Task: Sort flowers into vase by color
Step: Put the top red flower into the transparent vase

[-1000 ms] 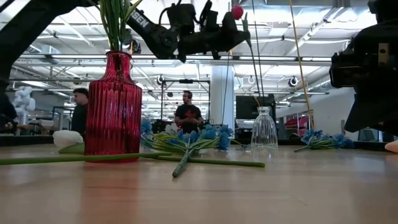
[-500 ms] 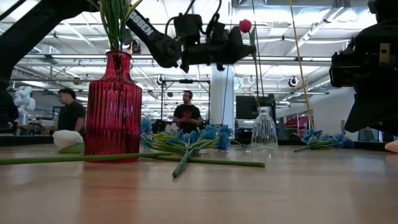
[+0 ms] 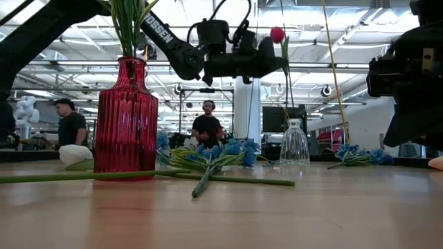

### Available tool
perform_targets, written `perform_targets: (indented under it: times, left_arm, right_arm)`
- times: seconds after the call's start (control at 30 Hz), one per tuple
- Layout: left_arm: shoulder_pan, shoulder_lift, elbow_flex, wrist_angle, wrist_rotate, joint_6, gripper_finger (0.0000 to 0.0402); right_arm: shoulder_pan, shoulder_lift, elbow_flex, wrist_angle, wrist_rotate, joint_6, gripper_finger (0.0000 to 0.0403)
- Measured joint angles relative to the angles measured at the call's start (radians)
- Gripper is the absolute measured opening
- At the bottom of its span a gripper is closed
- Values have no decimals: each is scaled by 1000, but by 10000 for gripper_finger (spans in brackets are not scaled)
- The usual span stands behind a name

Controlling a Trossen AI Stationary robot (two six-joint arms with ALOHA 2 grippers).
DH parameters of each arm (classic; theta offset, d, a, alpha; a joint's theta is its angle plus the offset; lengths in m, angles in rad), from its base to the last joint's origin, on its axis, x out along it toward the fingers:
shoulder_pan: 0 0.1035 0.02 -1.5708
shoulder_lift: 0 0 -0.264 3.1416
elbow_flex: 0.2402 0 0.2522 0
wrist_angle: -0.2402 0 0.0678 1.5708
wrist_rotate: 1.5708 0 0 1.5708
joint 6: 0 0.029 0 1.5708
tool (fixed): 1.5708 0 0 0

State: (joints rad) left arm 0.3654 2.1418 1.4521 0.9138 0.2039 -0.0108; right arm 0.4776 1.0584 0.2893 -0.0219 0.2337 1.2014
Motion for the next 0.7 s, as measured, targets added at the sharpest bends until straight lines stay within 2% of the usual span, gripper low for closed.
perform_targets:
  times: [0.07, 0.17, 0.5, 0.7]
  left_arm:
    - [0, -4, 1, 61, -3, -7, 14]
    - [-1, -28, 26, 63, -2, -7, 6]
    - [-13, -125, 87, -180, 3, -8, 2]
    - [-35, -131, 88, -216, 23, -9, 1]
  right_arm:
    - [0, 0, 0, 0, 0, -2, 0]
    - [0, 0, 0, 0, 0, -9, 0]
    - [0, 0, 0, -2, 0, -13, 0]
    - [0, 0, 0, -5, 3, -18, 0]
